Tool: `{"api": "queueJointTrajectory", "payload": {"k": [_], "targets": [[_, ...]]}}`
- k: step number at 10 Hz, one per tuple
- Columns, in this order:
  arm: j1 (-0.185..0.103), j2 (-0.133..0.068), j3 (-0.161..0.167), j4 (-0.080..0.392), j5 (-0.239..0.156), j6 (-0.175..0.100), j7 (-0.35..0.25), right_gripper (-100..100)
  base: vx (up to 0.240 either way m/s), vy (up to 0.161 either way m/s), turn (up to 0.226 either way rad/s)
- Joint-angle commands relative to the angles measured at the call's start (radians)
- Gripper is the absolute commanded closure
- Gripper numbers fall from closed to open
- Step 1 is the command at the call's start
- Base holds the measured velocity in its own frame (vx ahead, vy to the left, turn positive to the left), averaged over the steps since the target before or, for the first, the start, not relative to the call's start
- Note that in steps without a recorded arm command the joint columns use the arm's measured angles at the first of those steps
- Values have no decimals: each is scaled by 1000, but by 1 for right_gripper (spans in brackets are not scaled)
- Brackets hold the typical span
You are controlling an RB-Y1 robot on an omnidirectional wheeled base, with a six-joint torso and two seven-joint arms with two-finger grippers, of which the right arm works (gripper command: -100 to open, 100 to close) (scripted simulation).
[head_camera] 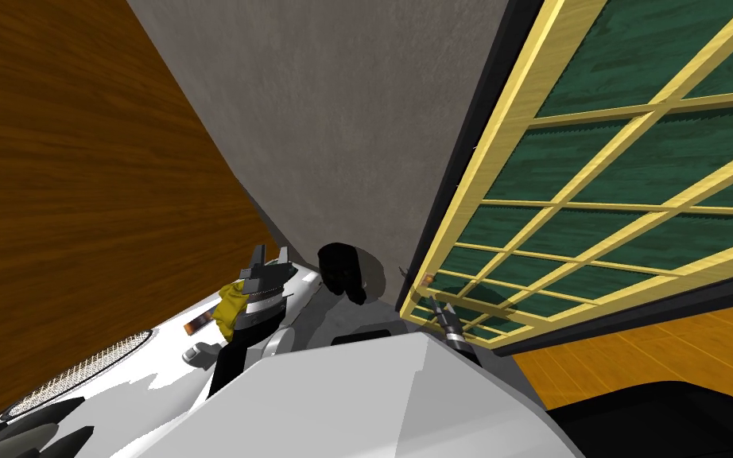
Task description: Pull the door open
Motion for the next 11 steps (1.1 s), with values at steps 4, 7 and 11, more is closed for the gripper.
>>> {"api": "queueJointTrajectory", "payload": {"k": [4, 7, 11], "targets": [[8, -1, -18, 3, 25, -9, 112, -100, -7, 19, -4], [14, -1, -30, 5, 40, -15, 185, -100, -6, 21, -5], [9, -1, -36, 8, 43, -11, 210, -100, 20, 2, 2]]}}
